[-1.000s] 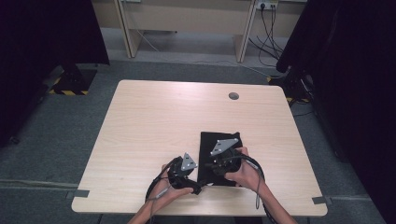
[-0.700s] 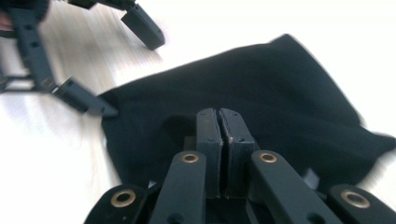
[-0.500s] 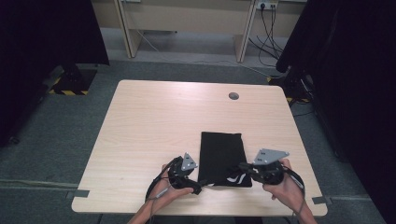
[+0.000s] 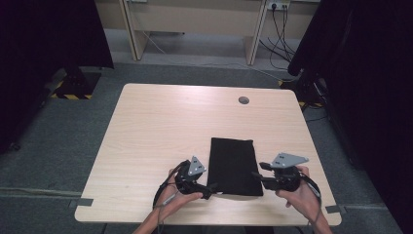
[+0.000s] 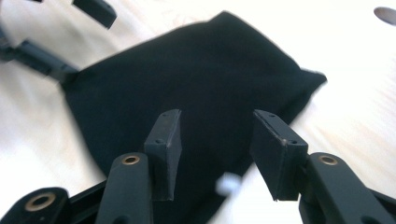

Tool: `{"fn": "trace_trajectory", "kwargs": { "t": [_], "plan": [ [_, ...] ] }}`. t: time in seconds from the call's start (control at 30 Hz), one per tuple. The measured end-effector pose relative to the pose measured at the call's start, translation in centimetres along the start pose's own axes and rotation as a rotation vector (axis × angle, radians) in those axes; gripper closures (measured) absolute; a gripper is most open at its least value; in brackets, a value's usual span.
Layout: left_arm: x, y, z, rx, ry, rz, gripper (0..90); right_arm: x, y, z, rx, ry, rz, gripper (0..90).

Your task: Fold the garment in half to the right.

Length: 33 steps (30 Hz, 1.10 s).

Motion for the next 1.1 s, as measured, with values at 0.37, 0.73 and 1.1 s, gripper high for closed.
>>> {"fn": "trace_trajectory", "kwargs": {
  "t": [0.37, 0.73, 1.1],
  "plan": [
    [-0.3, -0.4, 1.0, 0.006, -0.031, 0.004, 10.9, 6.2, 0.4, 0.5, 0.041, -0.107, -0.047, 33.6],
    [-3.6, -3.1, 3.1, -0.026, -0.041, -0.050, 10.6, 6.2, 0.5, 1.6, 0.059, -0.087, -0.049, 26.2],
    [-5.0, -4.2, 4.1, -0.013, -0.071, -0.091, 10.3, 6.0, -0.5, 1.1, 0.039, -0.073, -0.052, 19.5]
  ]
}}
Point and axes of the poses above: each handheld gripper's, and its own axes: x roughly forward along the jaws, z roughly out of its underside, y roughly to its right, the point moved 2 cm from there along x, roughly forward along the jaws, and after that the axes turned 12 degrees about y, right-handed, at the moved point
